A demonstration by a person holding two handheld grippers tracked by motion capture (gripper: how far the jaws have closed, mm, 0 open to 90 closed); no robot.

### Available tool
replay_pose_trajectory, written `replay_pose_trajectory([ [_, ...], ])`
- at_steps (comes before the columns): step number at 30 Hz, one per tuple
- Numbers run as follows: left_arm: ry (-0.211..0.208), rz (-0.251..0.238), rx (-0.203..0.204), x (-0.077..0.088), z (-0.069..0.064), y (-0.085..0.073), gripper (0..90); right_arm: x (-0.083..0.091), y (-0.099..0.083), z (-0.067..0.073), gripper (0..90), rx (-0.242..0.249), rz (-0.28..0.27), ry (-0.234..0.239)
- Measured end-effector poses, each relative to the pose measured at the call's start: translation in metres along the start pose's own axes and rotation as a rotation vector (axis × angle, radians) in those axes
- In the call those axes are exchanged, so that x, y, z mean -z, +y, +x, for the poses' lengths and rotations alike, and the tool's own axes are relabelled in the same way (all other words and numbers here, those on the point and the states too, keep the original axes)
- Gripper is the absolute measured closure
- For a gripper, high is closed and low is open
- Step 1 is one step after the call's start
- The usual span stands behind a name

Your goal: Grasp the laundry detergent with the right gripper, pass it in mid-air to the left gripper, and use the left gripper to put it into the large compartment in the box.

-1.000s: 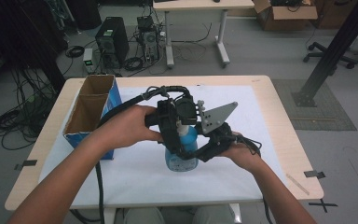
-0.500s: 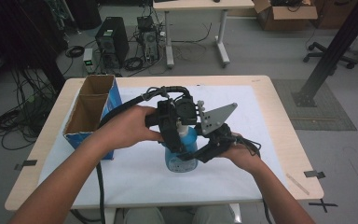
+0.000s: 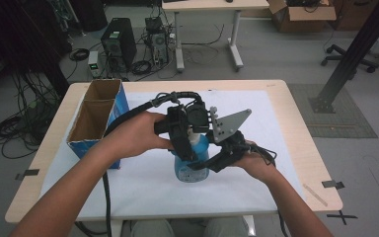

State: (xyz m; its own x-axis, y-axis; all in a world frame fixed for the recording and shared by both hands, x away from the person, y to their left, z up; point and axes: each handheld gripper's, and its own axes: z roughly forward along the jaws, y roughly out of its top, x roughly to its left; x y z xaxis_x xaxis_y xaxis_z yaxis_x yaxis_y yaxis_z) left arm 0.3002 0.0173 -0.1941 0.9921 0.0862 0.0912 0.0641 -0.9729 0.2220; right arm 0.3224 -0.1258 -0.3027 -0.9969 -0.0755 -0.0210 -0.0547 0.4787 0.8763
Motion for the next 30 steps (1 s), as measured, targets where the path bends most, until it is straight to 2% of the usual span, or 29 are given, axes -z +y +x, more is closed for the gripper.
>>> replay_pose_trajectory([
  [4,0.006,0.0,0.006,0.002,-0.001,0.001,38.1,0.001,0.001,0.0,42.9,0.002,0.004,0.005],
  [5,0.003,0.004,0.02,0.003,0.0,0.001,38.1,0.002,0.001,0.001,40.4,0.008,0.002,-0.003],
  [6,-0.001,0.009,0.031,0.004,0.001,0.001,38.1,0.003,0.0,0.001,32.5,0.007,0.003,-0.008],
  [8,0.005,-0.003,0.045,0.007,0.002,-0.001,38.1,0.008,-0.003,0.0,25.9,-0.02,0.018,-0.027],
  [10,0.009,0.005,0.048,0.008,0.002,-0.002,38.1,0.011,-0.007,-0.001,25.0,-0.032,0.022,-0.027],
  [11,0.013,0.009,0.058,0.009,0.002,-0.003,38.1,0.02,-0.013,-0.001,22.3,-0.056,0.026,-0.038],
  [16,0.026,0.024,0.078,0.012,0.004,-0.007,38.1,0.042,-0.027,-0.001,16.7,-0.107,0.036,-0.081],
  [19,0.038,0.035,0.094,0.014,0.005,-0.008,38.1,0.052,-0.031,-0.001,15.6,-0.128,0.04,-0.098],
  [23,0.056,0.039,0.125,0.021,0.008,-0.011,38.1,0.071,-0.039,0.0,14.2,-0.152,0.088,-0.147],
  [24,0.065,0.042,0.15,0.024,0.009,-0.012,38.1,0.075,-0.041,0.0,14.3,-0.158,0.095,-0.153],
  [25,0.065,0.042,0.15,0.024,0.009,-0.012,38.1,0.079,-0.042,0.0,14.1,-0.166,0.103,-0.159],
  [30,0.099,0.059,0.209,0.033,0.013,-0.015,38.1,0.094,-0.047,-0.001,13.0,-0.187,0.147,-0.191],
])
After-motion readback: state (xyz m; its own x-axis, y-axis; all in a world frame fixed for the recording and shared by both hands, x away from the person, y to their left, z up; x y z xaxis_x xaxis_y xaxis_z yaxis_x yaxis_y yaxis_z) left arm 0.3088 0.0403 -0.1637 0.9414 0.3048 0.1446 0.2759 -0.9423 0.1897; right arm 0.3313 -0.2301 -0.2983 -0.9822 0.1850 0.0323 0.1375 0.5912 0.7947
